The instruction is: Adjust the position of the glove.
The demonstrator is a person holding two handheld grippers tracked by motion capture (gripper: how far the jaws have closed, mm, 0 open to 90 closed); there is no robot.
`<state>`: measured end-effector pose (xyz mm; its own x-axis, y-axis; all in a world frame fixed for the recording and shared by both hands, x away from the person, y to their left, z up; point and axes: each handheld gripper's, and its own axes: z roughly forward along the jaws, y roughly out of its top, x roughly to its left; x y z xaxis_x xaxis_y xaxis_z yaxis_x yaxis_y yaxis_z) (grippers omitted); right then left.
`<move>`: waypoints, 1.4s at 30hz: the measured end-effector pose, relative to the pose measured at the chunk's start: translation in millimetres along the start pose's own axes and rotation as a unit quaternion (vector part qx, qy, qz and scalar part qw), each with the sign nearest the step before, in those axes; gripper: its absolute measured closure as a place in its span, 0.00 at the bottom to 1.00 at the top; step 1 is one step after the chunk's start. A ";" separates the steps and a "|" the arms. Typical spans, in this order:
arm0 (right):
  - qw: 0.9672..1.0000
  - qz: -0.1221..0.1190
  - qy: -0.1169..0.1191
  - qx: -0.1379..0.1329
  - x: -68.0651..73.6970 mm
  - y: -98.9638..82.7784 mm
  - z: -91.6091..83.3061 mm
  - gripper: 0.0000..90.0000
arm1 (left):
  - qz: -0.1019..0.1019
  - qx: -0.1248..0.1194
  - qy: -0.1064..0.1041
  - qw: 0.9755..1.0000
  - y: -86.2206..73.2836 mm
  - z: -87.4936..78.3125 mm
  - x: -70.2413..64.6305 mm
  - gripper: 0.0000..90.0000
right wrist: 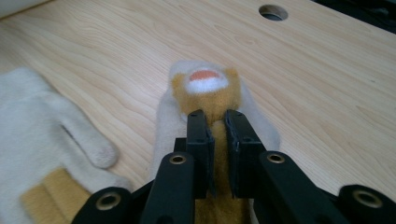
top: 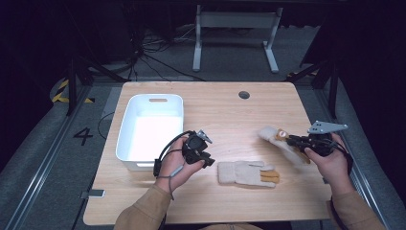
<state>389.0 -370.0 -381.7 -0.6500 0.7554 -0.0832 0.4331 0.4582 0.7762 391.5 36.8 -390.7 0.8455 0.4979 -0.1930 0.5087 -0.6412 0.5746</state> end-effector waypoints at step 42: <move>0.975 -0.142 0.163 -0.044 91.6 23.5 3.2 0.91 | 0.005 0.004 -0.010 1.000 8.2 -0.3 3.9 0.76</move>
<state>341.7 -288.5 -373.1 -0.9065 0.4073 -0.1110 0.1598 0.5744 0.8028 398.9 33.7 -386.4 0.8540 0.4790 -0.2030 0.5006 -0.6506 0.5710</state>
